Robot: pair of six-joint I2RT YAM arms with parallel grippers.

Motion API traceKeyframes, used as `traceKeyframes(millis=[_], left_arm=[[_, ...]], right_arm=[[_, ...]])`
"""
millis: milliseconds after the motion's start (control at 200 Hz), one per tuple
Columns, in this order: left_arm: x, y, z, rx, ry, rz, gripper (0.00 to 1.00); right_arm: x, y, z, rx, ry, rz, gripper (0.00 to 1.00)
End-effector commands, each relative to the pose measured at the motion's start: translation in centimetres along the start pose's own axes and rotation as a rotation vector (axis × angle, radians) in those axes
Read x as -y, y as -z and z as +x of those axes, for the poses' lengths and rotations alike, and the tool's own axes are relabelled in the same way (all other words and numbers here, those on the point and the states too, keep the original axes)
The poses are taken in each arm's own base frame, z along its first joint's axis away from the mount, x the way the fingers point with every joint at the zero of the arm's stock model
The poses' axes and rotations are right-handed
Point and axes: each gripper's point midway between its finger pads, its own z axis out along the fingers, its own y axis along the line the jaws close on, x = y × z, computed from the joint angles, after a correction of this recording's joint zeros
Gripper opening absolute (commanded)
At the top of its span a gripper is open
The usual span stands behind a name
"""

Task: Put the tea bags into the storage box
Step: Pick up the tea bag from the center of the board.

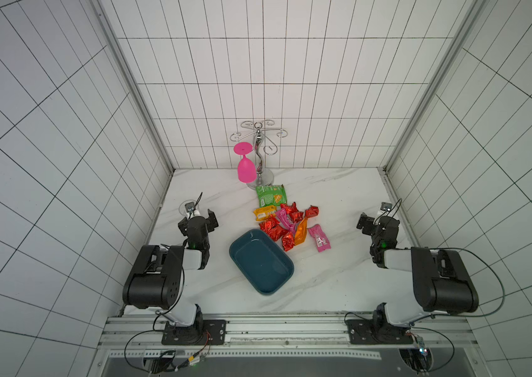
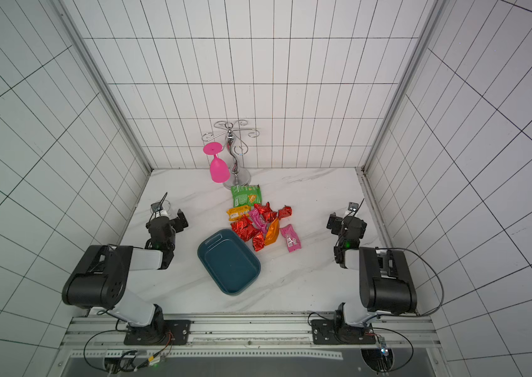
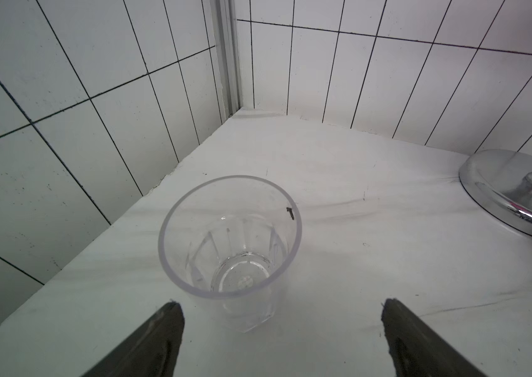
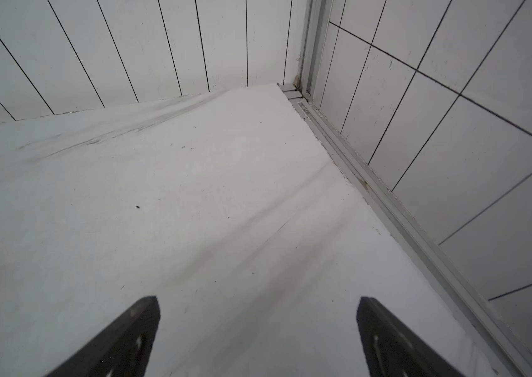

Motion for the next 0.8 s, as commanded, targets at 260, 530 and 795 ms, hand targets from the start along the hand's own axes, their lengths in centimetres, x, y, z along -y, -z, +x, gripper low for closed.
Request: traceKeyframes(millis=[260, 530, 795], left_arm=[[0.1, 0.0, -1.5, 0.034, 0.009, 0.003, 0.98], [0.1, 0.0, -1.5, 0.032, 0.009, 0.004, 0.98], [1.8, -0.3, -4.5, -0.020, -0.065, 0.031, 0.98]], right_arm=[[0.2, 0.0, 0.2, -0.005, 0.007, 0.001, 0.99], [0.1, -0.1, 0.3, -0.012, 0.004, -0.007, 0.99], [0.7, 1.5, -3.8, -0.065, 0.015, 0.073, 0.99]])
